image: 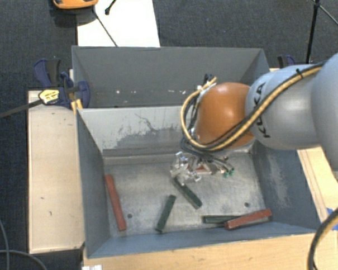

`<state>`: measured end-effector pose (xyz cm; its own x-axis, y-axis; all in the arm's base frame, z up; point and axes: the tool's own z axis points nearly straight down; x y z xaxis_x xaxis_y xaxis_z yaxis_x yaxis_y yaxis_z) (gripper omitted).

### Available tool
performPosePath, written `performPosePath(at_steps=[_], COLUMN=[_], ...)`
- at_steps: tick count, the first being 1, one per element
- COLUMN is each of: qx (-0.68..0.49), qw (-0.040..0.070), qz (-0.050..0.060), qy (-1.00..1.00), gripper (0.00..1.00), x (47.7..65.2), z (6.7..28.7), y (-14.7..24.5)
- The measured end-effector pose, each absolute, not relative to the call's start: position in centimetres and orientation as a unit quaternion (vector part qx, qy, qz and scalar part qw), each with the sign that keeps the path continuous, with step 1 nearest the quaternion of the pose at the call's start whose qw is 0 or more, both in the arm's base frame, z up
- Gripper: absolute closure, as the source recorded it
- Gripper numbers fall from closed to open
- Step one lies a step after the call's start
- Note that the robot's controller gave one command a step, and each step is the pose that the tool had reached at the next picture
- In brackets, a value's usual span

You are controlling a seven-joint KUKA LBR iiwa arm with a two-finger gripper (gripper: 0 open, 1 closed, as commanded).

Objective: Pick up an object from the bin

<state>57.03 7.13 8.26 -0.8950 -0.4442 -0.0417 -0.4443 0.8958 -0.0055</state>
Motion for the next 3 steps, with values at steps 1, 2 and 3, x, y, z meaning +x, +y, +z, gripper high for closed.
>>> performPosePath(at_steps=[1,2,3], qx=[-0.225,-0.223,-0.222], qw=[0.000,0.002,0.003], qz=[0.001,0.000,0.000], qy=[0.974,0.975,0.975], gripper=[1.00,0.00,0.00], x=[56.4,56.7,56.7], z=[11.5,23.4,26.5], y=[6.8,6.7,6.7])
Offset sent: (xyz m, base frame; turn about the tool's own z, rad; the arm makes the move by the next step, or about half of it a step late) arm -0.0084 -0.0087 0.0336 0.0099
